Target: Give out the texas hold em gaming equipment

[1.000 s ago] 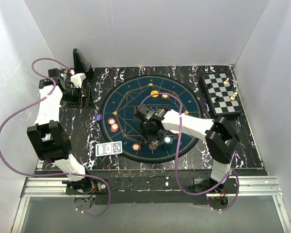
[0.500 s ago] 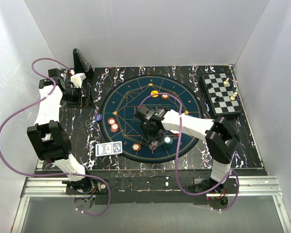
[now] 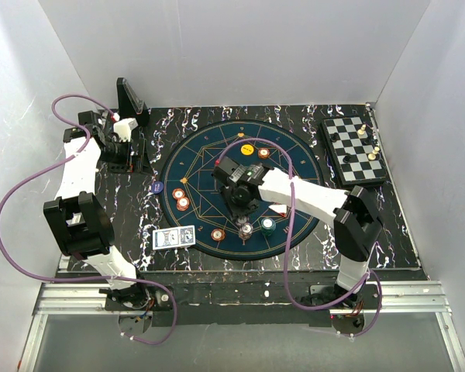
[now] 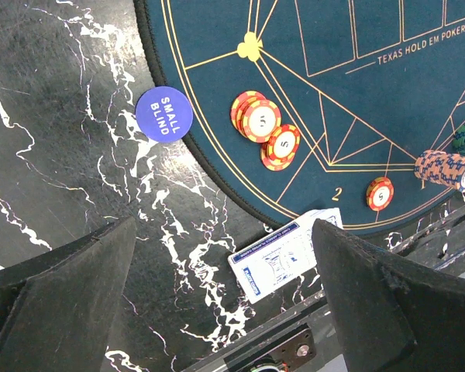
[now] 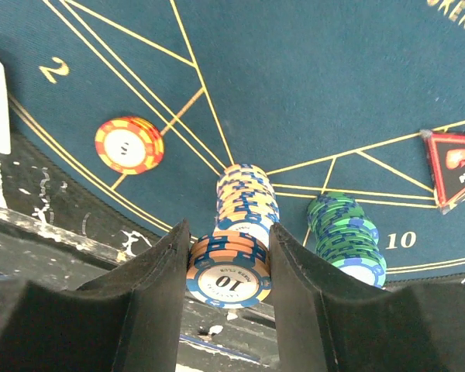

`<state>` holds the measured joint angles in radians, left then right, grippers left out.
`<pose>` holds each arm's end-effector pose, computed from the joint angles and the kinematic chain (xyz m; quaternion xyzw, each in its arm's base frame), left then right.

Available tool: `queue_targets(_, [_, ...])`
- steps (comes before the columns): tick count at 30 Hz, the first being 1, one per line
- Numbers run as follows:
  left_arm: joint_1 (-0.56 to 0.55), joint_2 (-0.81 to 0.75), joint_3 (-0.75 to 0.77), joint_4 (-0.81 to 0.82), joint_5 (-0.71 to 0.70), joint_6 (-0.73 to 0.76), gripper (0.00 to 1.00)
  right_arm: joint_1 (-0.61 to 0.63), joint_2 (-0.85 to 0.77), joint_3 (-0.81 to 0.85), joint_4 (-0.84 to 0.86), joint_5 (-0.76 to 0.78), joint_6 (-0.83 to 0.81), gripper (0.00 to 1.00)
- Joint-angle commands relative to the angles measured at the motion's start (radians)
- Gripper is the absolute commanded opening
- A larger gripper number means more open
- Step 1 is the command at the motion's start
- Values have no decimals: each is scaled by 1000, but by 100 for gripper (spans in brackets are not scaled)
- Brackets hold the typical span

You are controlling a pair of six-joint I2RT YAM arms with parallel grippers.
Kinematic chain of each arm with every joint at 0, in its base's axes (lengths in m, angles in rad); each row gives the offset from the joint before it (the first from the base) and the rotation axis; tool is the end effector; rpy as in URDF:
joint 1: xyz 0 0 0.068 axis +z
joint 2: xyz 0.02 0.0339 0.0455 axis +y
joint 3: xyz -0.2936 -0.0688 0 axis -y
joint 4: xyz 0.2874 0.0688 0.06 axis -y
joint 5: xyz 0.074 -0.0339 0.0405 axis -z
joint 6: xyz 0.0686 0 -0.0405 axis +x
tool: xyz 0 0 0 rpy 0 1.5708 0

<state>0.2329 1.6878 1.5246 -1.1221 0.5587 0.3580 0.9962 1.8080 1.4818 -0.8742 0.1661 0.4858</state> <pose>0.3828 0.0534 0.2908 0.0986 0.9471 -0.2213 0.2103 0.2442 0.3562 0.2316 -0.2325 0.9516 0.0637 0.1904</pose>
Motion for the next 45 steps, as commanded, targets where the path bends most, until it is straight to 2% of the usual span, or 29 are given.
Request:
queue_targets(1, [3,-33,-4,19,18,-5,98,4,0,118,-65,18,-21,1])
queue_targets(8, [5,-28,-14,38,17,-11,98,4,85,296,-95,21,-67,1])
queue_targets(17, [5,-8,-26,54,20,-14,98,-5,494,872,-180,-14,-142,1])
queue_targets(19, [6,-5,-33,58,23,-11,98,-19,563,943,-154,-40,-142,1])
queue_targets(24, [8,7,-35,61,33,-11,98,-54,596,856,29,-74,-131,1])
queue_targets(28, [8,13,-32,58,47,-14,98,-76,654,893,92,-85,-131,1])
queue_targets(37, [8,18,-24,53,49,-13,98,-91,778,959,155,-138,-99,1])
queue_targets(45, [6,27,-29,61,47,-14,98,-90,792,943,176,-215,-76,1])
